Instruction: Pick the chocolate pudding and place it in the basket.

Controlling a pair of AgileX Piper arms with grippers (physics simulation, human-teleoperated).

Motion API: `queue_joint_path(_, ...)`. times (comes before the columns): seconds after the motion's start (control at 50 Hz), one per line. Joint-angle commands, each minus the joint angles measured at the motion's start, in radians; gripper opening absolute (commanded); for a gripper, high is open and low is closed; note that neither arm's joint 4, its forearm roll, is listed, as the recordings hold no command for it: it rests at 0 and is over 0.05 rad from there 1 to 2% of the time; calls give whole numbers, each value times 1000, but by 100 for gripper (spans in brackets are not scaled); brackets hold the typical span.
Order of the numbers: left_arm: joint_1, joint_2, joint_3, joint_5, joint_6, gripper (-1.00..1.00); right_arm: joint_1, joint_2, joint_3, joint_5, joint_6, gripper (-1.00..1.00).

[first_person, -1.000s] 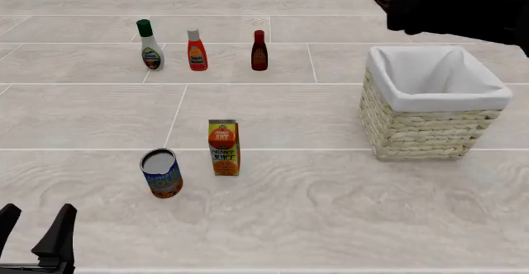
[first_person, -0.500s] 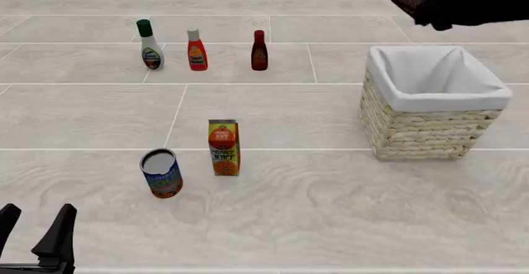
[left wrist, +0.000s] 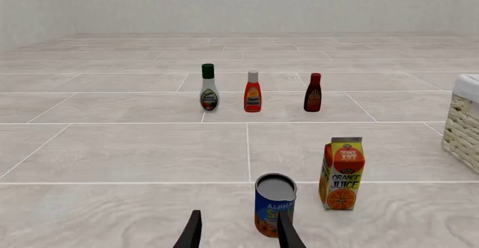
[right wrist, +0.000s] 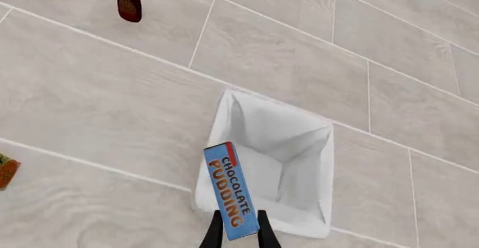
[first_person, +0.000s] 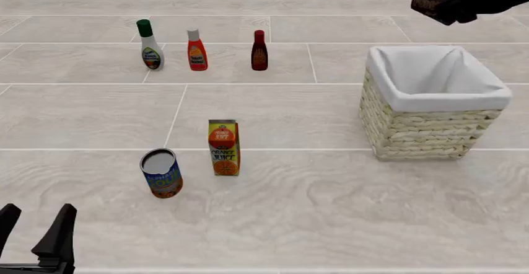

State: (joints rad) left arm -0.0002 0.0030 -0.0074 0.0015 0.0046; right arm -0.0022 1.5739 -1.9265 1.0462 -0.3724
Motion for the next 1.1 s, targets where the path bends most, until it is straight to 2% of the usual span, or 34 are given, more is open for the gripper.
queue_joint_path(0.02,0,0,2,-2,0,100,-46,61,-110,104,-56,-100)
queue_joint_path(0.16,0,0,2,-2,0,100,-65,101,-157,134,-70,-100)
queue_joint_path(0.2,0,0,2,-2,0,100,-71,131,-213,156,-58,-100)
queue_joint_path(0.28,0,0,2,-2,0,100,-78,146,-224,162,-52,-100)
queue_joint_path(0.3,0,0,2,-2,0,100,-79,154,-235,165,-47,-100)
queue_joint_path(0.32,0,0,2,-2,0,100,-61,163,-253,172,-9,-100)
queue_joint_path(0.34,0,0,2,-2,0,100,-71,166,-254,172,-25,-100)
queue_joint_path(0.4,0,0,2,-2,0,100,-78,177,-258,173,-23,-100)
queue_joint_path(0.48,0,0,2,-2,0,100,-62,195,-265,173,35,-100)
queue_joint_path(0.54,0,0,2,-2,0,100,-77,203,-260,173,26,-100)
queue_joint_path(0.56,0,0,2,-2,0,100,-74,207,-262,173,47,-100)
queue_joint_path(0.66,0,0,2,-2,0,100,-78,215,-252,173,58,-100)
queue_joint_path(0.68,0,0,2,-2,0,100,-102,223,-248,173,34,-100)
queue_joint_path(0.78,0,0,2,-2,1,100,-90,235,-245,174,60,-100)
queue_joint_path(0.82,0,0,2,-2,0,100,-108,244,-249,174,47,-100)
queue_joint_path(0.88,0,0,2,-2,0,100,-100,250,-244,174,58,-100)
queue_joint_path(0.92,0,0,2,-2,0,100,-111,261,-250,174,37,-100)
queue_joint_path(1.1,0,0,2,-2,0,100,-104,312,-288,174,44,-100)
